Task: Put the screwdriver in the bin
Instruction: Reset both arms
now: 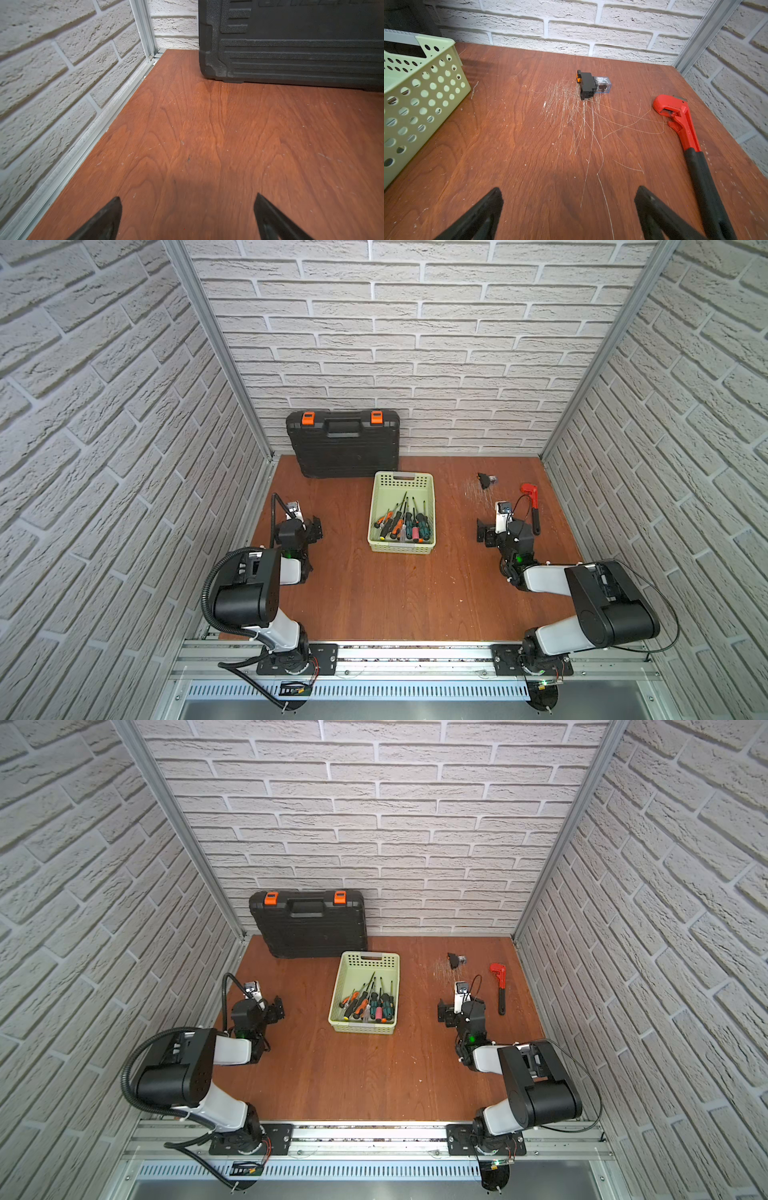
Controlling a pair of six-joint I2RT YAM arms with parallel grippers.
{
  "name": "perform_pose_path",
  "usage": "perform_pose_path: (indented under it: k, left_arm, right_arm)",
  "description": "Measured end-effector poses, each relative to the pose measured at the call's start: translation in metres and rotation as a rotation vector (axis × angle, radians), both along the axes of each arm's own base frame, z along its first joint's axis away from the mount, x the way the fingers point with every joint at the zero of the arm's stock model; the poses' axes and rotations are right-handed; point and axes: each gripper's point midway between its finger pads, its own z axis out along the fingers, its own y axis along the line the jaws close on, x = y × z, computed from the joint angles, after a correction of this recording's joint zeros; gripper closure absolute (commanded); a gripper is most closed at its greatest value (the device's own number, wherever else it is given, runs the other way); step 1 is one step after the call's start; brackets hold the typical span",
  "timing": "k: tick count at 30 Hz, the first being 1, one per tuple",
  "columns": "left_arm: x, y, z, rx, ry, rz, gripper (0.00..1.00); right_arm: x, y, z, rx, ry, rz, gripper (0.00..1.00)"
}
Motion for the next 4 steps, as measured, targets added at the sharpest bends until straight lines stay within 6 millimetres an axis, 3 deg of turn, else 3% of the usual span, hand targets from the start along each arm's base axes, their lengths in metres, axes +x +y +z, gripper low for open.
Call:
perform_pose_path:
  k: [4]
  left_arm:
    - [0.0000, 0.0000, 0.0000, 0.000, 0.000, 0.000, 0.02]
  right_arm:
    - [0.0000, 0.0000, 0.0000, 0.000, 0.000, 0.000, 0.00]
